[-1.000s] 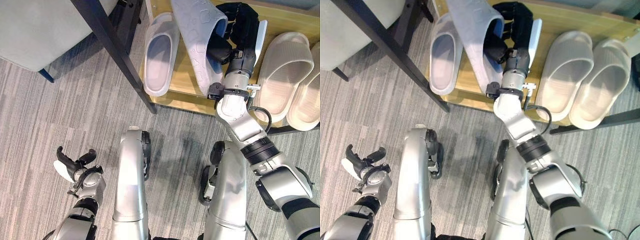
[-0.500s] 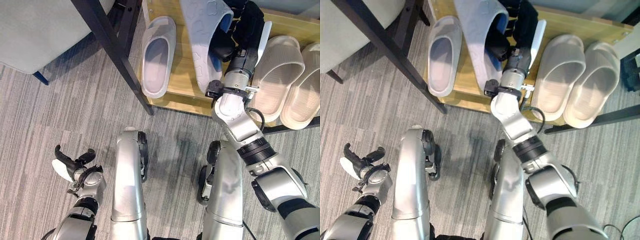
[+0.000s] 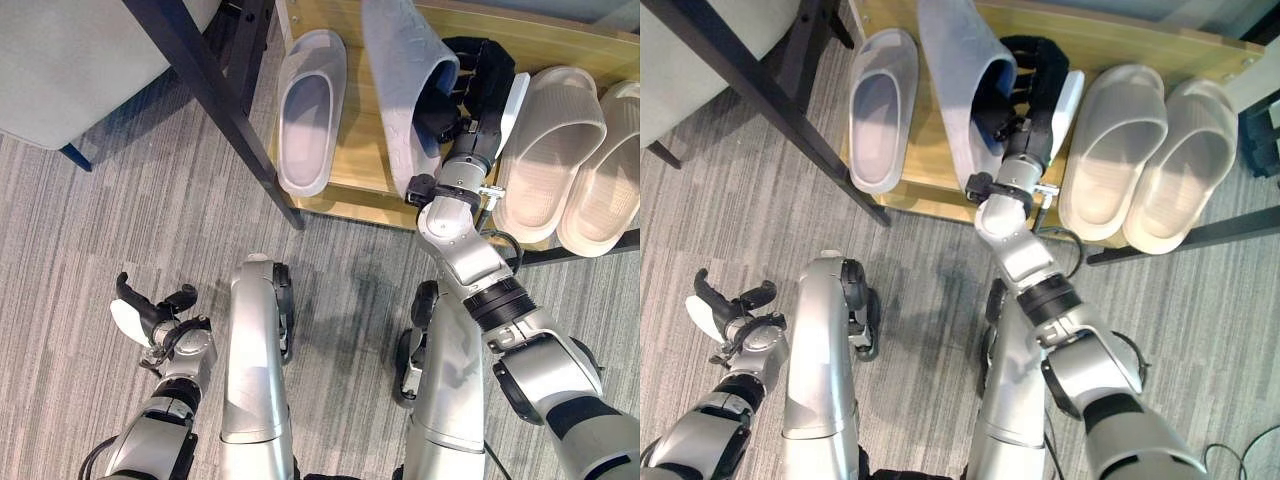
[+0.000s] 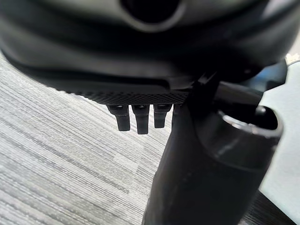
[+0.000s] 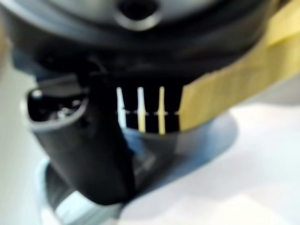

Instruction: Arrange the slippers neatly on the shoe rack.

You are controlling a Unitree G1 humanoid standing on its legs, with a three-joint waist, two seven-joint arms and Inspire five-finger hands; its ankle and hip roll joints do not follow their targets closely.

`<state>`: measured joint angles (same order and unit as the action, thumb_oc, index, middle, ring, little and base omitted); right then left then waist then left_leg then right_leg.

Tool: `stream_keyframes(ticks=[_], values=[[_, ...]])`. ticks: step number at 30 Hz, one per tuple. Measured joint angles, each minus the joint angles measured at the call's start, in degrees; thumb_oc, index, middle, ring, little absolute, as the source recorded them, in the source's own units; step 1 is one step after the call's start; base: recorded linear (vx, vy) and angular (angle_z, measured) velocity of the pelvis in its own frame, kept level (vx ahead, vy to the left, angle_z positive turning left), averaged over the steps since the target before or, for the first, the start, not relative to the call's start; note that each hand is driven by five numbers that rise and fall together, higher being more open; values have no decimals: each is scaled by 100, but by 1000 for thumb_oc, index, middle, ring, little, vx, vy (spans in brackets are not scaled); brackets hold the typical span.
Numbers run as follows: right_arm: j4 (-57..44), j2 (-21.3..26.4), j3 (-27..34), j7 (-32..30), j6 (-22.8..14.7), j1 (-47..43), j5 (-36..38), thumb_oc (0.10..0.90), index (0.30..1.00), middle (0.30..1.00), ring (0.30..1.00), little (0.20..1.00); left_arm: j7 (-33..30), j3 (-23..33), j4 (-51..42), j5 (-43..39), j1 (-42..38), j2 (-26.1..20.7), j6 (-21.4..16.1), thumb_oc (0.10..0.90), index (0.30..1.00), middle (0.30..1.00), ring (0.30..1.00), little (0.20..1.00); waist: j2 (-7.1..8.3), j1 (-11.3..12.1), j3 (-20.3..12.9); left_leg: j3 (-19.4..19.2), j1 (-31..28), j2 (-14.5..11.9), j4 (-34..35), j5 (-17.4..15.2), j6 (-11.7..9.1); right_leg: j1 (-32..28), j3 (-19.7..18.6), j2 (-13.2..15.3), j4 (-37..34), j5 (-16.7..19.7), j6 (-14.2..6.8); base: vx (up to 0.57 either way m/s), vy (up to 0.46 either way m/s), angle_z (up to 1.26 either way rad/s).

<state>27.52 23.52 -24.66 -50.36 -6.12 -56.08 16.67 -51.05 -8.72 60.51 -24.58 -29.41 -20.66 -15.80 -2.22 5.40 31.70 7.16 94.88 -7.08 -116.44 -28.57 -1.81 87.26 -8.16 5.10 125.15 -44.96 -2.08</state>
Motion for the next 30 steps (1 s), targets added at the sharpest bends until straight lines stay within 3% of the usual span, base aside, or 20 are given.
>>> stream_keyframes(ticks=[6,7,9,30], values=[[110,-31,-140,23,1,0,165,400,300,300,300,300,1,-2,27,-3,5,0,8,800,900,900,900,900,4,7,2,1,2,3,-1,0,0,-8,-1,1,-1,0,0,0,0,0],[114,-52,-158,23,1,0,195,585,578,578,578,578,1,-3,27,-3,-7,0,8,800,900,900,900,900,5,7,2,1,3,2,-2,0,0,-7,-1,1,0,0,0,0,0,0],[124,-71,-205,42,1,0,227,800,900,900,900,900,5,-5,27,-3,-14,0,8,800,900,900,900,900,5,5,3,1,3,2,-1,0,1,-6,0,1,0,0,0,0,0,0],[-170,-219,-18,73,-2,214,260,800,900,900,900,900,78,-202,12,250,61,6,245,800,900,900,900,900,8,-2,4,-1,5,14,-12,0,1,-14,-4,5,9,-1,0,0,0,0]])
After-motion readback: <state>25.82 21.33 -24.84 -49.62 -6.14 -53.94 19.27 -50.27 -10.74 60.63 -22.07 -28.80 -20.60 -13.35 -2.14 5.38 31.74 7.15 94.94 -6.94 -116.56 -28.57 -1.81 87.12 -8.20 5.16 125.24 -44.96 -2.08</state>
